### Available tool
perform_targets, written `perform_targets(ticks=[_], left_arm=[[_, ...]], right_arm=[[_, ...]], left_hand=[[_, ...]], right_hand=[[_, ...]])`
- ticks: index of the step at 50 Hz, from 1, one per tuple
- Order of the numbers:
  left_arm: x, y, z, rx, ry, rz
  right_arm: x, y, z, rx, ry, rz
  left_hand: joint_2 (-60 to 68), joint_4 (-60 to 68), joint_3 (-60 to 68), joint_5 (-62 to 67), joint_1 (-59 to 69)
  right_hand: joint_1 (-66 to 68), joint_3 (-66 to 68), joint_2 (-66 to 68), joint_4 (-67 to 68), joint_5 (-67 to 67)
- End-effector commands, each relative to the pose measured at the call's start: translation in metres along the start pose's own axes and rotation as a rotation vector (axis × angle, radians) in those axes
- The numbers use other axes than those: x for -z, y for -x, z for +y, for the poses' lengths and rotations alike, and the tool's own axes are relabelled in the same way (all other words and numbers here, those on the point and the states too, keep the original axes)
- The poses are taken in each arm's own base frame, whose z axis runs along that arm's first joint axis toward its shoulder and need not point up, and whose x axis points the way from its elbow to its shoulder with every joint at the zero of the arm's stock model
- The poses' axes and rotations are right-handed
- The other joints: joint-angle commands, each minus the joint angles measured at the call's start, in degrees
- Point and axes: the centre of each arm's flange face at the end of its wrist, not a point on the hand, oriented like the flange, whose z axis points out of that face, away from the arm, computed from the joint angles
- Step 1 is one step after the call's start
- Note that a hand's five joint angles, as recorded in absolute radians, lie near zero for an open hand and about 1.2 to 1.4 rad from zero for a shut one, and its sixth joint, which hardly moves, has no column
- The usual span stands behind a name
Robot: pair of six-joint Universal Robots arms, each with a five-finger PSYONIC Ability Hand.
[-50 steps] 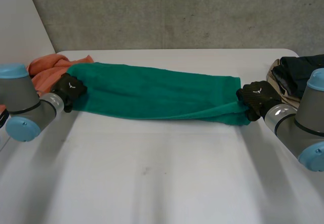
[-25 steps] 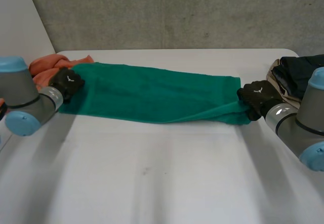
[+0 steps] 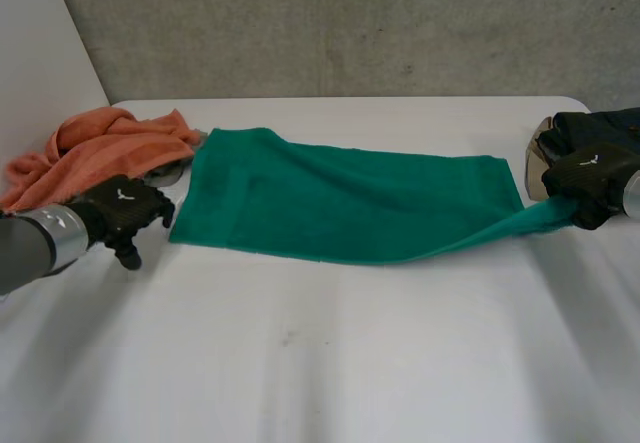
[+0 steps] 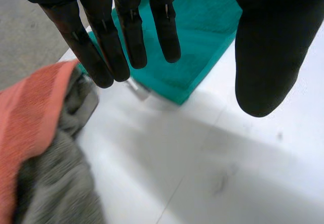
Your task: Fold the laundry.
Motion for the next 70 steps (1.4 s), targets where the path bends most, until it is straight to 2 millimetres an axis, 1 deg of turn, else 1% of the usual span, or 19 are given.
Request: perform_targets(ticks=[1,4,8,12,21,27,43,52,70], left_arm=[[-0.018,-0.024,-0.011,0.011,-0.048,0.009],[-0.028,-0.030,-0.018,-0.003,-0.085,-0.013],[-0.043,-0.034,-0.023,-0.030,-0.106,-0.038],[-0.058,-0.034,-0.025,-0.043,-0.099,-0.062],[-0.073,-0.040,-0.020,-0.050,-0.034,-0.020],[-0.083,-0.039,-0.018,-0.071,-0.026,-0.032],[-0.101,-0.035,-0.010,-0.128,0.000,-0.064],[-0.105,-0.032,-0.013,-0.139,-0.010,-0.081],[-0.116,-0.038,-0.024,-0.201,-0.040,-0.100]], right_arm=[[-0.021,0.002,0.008,-0.018,-0.057,0.080],[-0.024,0.005,0.011,-0.019,-0.075,0.099],[-0.024,0.011,0.010,-0.023,-0.096,0.105],[-0.025,0.019,0.011,-0.022,-0.107,0.097],[-0.028,0.028,0.014,-0.015,-0.105,0.088],[-0.028,0.029,0.015,-0.014,-0.107,0.090],[-0.029,0.035,0.018,-0.009,-0.105,0.080],[-0.028,0.038,0.018,-0.007,-0.106,0.074],[-0.027,0.041,0.018,-0.007,-0.103,0.066]], left_hand=[[0.35,0.88,0.01,1.24,0.28],[-1.50,-0.98,-1.84,-0.61,-1.57],[-1.34,-0.82,-1.68,-0.45,-1.41],[0.17,0.70,-0.17,1.07,0.11],[1.52,2.05,1.18,2.41,1.46],[2.52,3.05,2.19,3.42,2.46],[5.39,5.92,5.05,6.28,5.32],[8.92,9.45,8.58,9.82,8.86],[19.01,19.54,18.67,19.90,18.94]], right_hand=[[15.04,11.60,12.43,11.18,11.00],[15.04,11.60,12.43,11.18,11.00],[15.04,11.60,12.43,11.18,11.00],[15.04,11.60,12.43,11.18,11.00],[15.04,11.60,12.43,11.18,11.00],[15.04,11.60,12.43,11.18,11.00],[15.04,11.60,12.43,11.18,11.00],[15.04,11.60,12.43,11.18,11.00],[15.04,11.60,12.43,11.18,11.00]])
